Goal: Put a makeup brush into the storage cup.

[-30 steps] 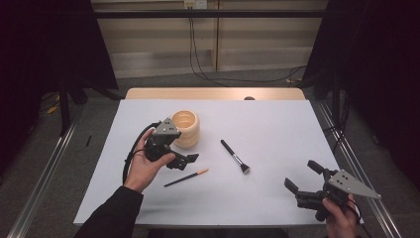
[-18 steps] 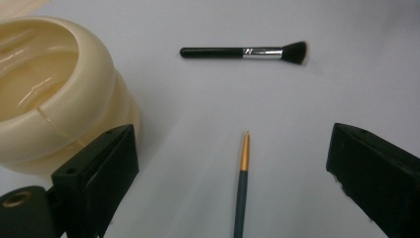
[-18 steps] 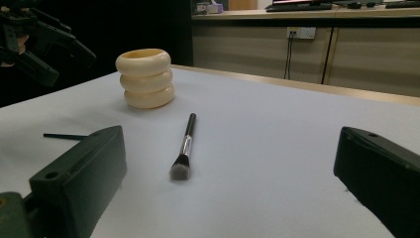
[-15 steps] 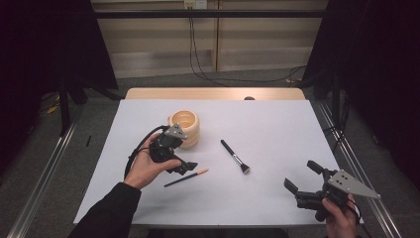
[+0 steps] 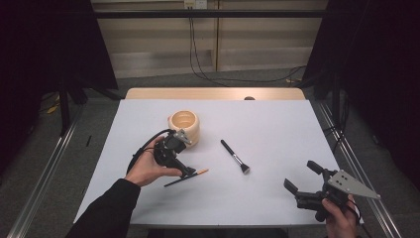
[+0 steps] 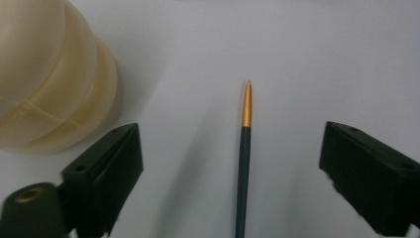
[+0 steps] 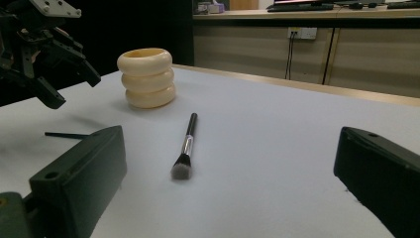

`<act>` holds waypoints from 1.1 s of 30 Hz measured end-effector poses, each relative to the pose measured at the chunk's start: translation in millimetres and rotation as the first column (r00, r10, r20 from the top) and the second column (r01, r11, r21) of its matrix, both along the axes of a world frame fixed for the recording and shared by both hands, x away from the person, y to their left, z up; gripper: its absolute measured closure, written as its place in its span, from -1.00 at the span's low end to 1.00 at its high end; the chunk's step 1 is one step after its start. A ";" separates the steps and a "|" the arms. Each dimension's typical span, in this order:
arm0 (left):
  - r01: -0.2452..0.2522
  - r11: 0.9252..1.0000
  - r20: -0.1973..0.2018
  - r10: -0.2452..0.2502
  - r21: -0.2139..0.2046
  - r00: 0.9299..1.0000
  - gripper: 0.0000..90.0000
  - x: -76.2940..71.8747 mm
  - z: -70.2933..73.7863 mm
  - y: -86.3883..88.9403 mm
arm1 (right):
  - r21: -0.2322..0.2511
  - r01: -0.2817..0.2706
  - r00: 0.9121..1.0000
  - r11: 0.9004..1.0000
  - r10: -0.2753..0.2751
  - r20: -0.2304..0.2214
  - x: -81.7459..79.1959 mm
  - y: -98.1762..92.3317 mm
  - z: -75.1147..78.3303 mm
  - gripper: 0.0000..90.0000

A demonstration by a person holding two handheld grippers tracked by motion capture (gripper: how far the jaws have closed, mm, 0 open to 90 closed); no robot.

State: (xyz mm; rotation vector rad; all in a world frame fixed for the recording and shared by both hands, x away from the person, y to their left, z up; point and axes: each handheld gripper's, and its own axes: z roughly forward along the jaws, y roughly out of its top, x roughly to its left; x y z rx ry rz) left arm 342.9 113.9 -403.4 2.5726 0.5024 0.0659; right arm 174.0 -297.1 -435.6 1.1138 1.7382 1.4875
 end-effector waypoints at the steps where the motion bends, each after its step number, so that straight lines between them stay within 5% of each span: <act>1: 0.019 0.999 0.006 -0.019 0.027 1.000 -0.59 -0.1 -1.3 -1.3 | -0.001 0.003 1.000 1.000 -0.003 0.001 0.2 -0.2 -0.1 -1.00; 12: 0.073 0.993 -0.090 -0.064 0.096 0.994 -0.08 -0.9 -15.3 -13.2 | 0.005 -0.006 1.000 1.000 0.006 -0.006 0.1 0.6 -0.2 -1.00; 28: 0.046 0.986 -0.128 -0.026 0.162 0.991 0.36 1.4 -33.0 -26.1 | -0.005 -0.017 1.000 1.000 0.017 -0.005 0.6 0.3 -0.6 -1.00; 33: 0.087 0.973 -0.141 -0.057 0.214 0.988 0.43 1.4 -37.5 -30.2 | -0.004 -0.019 1.000 1.000 0.019 -0.005 0.4 0.4 -0.5 -1.00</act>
